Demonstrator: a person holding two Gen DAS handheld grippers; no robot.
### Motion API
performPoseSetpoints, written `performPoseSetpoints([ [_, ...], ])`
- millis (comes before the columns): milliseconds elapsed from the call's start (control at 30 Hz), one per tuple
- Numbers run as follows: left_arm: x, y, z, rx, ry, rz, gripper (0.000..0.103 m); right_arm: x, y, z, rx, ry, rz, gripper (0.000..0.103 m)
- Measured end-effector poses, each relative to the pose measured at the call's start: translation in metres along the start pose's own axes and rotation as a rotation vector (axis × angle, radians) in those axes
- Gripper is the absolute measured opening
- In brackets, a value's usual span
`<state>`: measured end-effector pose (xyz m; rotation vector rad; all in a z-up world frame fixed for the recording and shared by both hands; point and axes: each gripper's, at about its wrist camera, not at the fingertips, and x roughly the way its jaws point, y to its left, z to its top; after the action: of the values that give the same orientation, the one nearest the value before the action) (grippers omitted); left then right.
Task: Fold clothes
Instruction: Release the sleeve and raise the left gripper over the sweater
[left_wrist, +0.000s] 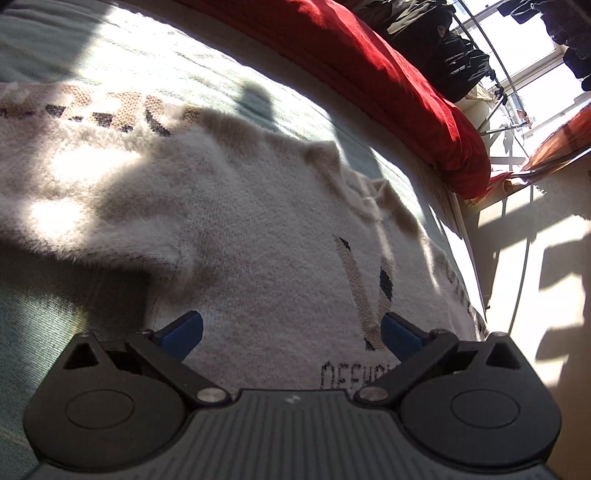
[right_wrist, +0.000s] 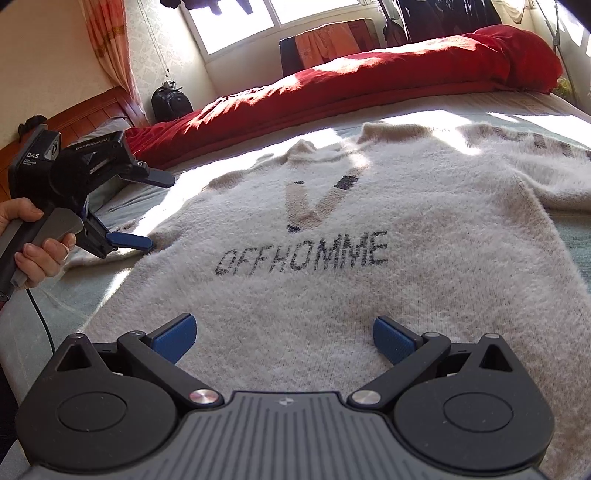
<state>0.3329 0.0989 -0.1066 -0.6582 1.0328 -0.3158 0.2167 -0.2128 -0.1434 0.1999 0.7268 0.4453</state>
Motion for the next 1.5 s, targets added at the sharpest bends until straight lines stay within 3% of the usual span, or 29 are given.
performPoseSetpoints([
  [133, 0.019, -0.018, -0.031, 0.044, 0.089, 0.008, 0.102, 0.001, 0.008, -0.003, -0.046, -0.003, -0.031, 0.103],
  [367, 0.013, -0.007, -0.074, -0.012, 0.083, 0.051, 0.102, -0.009, -0.004, 0.004, 0.077, -0.015, 0.006, 0.103],
  [467, -0.008, -0.018, -0.097, 0.016, 0.043, 0.069, 0.102, -0.025, -0.004, 0.011, 0.043, -0.106, -0.028, 0.103],
  [567, -0.020, -0.038, -0.126, 0.132, -0.014, 0.127, 0.102, -0.032, -0.015, 0.017, 0.055, -0.154, -0.124, 0.103],
  [700, -0.017, -0.062, -0.165, 0.333, -0.022, 0.267, 0.102, -0.023, -0.042, 0.009, 0.148, -0.004, -0.239, 0.103],
  [900, -0.008, -0.083, -0.235, 0.587, 0.026, 0.444, 0.102, -0.041, -0.019, -0.027, 0.029, 0.043, -0.294, 0.103],
  [1033, -0.010, -0.086, -0.268, 0.698, 0.027, 0.482, 0.102, -0.048, -0.001, -0.046, -0.065, 0.066, -0.347, 0.103],
  [1133, -0.016, -0.084, -0.272, 0.668, 0.024, 0.470, 0.102, -0.057, 0.002, -0.051, -0.042, 0.080, -0.353, 0.103],
  [1267, -0.034, -0.084, -0.263, 0.621, 0.013, 0.404, 0.102, -0.083, -0.003, -0.046, 0.105, 0.087, -0.270, 0.103],
  [1367, -0.044, -0.079, -0.252, 0.547, -0.028, 0.394, 0.102, -0.096, -0.014, -0.040, 0.311, 0.097, -0.070, 0.103],
  [1500, -0.043, -0.065, -0.249, 0.467, 0.004, 0.387, 0.102, -0.088, -0.020, -0.037, 0.533, 0.145, 0.139, 0.103],
])
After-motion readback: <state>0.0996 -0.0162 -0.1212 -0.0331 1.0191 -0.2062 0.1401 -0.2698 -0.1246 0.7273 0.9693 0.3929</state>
